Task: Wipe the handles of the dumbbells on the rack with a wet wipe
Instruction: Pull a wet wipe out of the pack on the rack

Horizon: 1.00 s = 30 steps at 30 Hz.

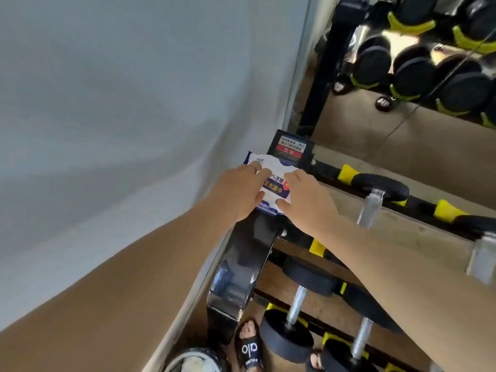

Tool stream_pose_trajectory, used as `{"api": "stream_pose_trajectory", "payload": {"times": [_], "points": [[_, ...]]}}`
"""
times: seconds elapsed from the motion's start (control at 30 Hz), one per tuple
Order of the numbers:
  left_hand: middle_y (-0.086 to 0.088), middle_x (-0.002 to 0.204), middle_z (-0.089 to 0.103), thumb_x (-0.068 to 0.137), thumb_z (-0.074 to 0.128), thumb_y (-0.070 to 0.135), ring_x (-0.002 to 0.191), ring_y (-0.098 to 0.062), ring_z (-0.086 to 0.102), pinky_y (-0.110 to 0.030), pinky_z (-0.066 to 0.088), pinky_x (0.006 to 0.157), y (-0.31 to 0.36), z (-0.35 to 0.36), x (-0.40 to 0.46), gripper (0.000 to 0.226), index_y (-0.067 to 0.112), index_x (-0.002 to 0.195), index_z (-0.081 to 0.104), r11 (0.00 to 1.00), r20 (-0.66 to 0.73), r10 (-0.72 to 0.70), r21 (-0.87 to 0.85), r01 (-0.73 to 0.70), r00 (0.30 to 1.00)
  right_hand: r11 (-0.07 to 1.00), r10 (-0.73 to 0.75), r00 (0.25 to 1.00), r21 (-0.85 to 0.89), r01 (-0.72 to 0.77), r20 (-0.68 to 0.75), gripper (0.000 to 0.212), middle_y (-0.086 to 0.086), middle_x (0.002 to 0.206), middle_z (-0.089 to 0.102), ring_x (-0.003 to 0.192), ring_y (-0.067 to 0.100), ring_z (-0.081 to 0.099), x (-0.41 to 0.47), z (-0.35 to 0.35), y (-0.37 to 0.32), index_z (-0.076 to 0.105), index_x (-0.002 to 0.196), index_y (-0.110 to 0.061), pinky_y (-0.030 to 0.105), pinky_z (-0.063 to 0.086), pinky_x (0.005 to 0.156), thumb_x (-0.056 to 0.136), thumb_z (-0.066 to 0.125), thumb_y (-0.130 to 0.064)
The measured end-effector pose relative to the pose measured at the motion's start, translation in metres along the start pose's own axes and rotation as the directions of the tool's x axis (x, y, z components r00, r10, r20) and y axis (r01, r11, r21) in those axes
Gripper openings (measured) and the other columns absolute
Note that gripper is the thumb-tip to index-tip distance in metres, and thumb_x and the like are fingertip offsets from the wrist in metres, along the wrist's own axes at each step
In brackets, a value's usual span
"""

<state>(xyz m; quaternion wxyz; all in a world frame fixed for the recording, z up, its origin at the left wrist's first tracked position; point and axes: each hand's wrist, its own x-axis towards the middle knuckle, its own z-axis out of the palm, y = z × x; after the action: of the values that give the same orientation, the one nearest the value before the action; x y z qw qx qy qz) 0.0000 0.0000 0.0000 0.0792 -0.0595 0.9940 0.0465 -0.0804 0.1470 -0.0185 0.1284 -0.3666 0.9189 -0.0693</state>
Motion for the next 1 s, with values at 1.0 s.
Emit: {"api": "stream_pose_trajectory", "payload": {"times": [1.0], "points": [[-0.001,0.114,0.057,0.108,0.040,0.038,0.093,-0.016,0.057,-0.026,0.041,0.074,-0.005,0.025,0.064,0.029,0.016,0.115,0.059,0.941,-0.063,-0.217,-0.279,0.192,0.974,0.841,0.354,0.918,0.491,-0.229,-0.178,0.091,-0.002,0.137,0.035,0.119,0.012,0.049,0.009,0.032,0.005,0.026,0.142,-0.022,0.013,0.048,0.079,0.073,0.085,-0.028]]}}
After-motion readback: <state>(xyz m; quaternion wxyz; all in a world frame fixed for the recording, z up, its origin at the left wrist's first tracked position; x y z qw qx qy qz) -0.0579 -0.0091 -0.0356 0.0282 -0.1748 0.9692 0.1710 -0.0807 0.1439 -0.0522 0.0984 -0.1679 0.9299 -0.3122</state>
